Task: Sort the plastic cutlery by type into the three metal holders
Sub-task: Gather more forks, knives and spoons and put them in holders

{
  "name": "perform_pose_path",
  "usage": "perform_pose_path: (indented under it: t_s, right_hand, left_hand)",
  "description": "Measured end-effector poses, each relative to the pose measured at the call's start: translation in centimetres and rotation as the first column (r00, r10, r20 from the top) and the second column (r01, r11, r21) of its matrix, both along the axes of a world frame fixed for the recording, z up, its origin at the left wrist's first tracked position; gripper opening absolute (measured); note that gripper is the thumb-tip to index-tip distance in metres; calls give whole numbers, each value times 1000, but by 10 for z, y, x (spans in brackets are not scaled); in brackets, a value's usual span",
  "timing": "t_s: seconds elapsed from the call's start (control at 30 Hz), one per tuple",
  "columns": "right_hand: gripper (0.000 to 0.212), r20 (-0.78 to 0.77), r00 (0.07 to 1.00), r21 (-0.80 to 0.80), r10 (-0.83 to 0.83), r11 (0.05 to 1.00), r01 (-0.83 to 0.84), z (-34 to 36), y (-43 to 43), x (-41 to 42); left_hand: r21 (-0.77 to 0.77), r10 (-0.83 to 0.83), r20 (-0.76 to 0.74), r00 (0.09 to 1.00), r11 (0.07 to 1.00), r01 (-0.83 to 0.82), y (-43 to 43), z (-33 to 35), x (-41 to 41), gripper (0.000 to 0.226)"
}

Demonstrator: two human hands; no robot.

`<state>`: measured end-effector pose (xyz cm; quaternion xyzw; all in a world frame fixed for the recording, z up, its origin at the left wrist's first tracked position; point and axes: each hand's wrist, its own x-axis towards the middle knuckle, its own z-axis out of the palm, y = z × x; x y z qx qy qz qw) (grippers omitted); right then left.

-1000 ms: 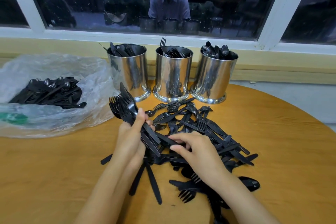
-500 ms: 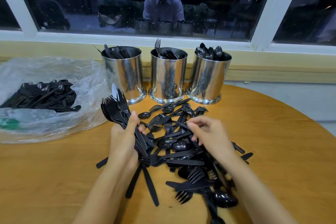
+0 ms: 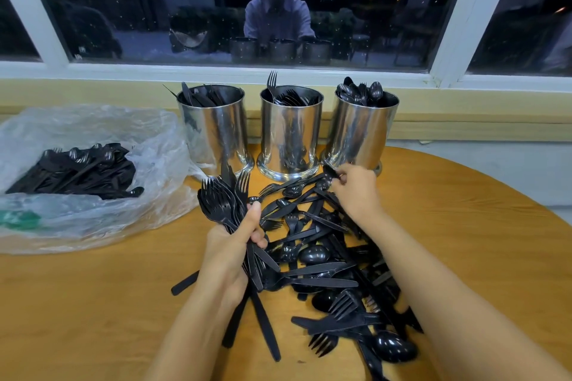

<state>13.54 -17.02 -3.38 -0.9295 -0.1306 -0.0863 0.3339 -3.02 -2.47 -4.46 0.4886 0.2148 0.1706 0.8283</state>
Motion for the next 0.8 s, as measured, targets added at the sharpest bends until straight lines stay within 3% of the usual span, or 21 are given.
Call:
perform_pose_path:
  t_s: [0.07, 0.17, 0.27, 0.33, 0.4, 0.6, 0.67, 0.8]
  right_hand:
    - [23, -7, 1000, 236, -3, 972, 4, 11, -5, 3]
    - [19, -103, 990, 609, 95, 793, -13, 31, -14, -8]
    - [37, -202, 928, 759, 313, 649, -54, 47, -19, -33]
    - [32, -250, 850, 744, 464, 654, -138, 54, -16, -53]
    - [12, -235, 806, 693, 543, 675, -252, 55, -8, -71]
    - [8, -145, 840, 583, 524, 731, -356, 45, 16, -90]
    - [8, -107, 852, 546, 512, 747, -380, 43, 21, -93]
    - [23, -77, 903, 531, 423, 784, -322, 37, 29, -98]
  left_hand:
    - [-38, -35, 46, 998, 999, 36, -1, 1, 0, 26]
    - [-41, -32, 46, 998, 999, 34, -3, 3, 0, 29]
    - [24, -40, -9, 999, 999, 40, -5, 4, 0, 40]
    - [76, -81, -41, 996, 994, 84, -6, 4, -1, 45]
    - [156, -121, -95, 988, 978, 135, -7, 5, -2, 52]
    - [300, -151, -229, 962, 929, 218, -11, 6, -3, 92]
    - [283, -230, -200, 953, 917, 280, -12, 8, -4, 86]
    - [354, -315, -215, 925, 857, 374, -16, 6, -4, 34]
